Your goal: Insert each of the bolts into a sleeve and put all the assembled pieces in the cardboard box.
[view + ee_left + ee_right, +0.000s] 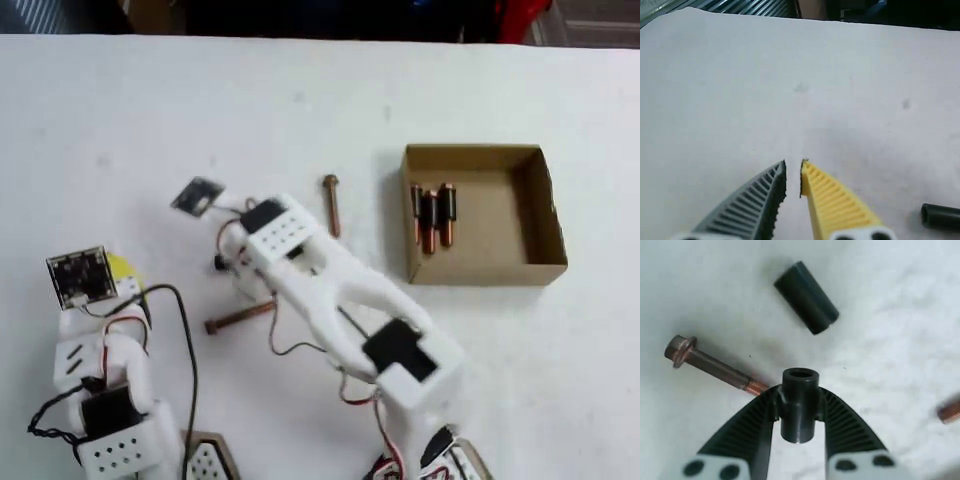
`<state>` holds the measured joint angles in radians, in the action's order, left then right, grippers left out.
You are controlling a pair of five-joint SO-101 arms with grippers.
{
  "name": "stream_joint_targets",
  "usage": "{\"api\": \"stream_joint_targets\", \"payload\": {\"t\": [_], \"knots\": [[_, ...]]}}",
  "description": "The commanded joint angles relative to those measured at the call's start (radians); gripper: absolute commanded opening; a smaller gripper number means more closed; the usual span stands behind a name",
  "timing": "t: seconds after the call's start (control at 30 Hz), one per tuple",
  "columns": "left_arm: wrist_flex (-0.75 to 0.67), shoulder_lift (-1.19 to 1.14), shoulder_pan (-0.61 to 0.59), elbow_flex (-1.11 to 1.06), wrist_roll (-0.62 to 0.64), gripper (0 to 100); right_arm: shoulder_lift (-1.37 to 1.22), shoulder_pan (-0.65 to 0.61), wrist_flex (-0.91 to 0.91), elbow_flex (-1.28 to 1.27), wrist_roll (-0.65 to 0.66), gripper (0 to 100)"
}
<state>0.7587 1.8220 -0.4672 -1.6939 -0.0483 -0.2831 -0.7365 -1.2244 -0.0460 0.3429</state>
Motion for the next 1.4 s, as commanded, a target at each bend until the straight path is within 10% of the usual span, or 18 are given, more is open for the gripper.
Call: {"api": "stream_joint_targets", "payload": {"t": [0.0,0.43,0.93,1.37], "knots": [[-0.017,0.010,-0.002,0.008,-0.011,9,0.179,0.077,-0.056,0.046,0.011,1.7],[0.014,0.010,0.096,0.002,-0.011,9,0.693,0.242,-0.266,-0.074,0.011,1.7],[0.049,0.010,0.209,0.003,-0.011,9,1.254,0.449,0.387,-1.053,0.002,1.7],[0.118,0.007,0.355,0.009,-0.005,9,1.483,0.453,0.484,-1.316,-0.026,1.7]]}}
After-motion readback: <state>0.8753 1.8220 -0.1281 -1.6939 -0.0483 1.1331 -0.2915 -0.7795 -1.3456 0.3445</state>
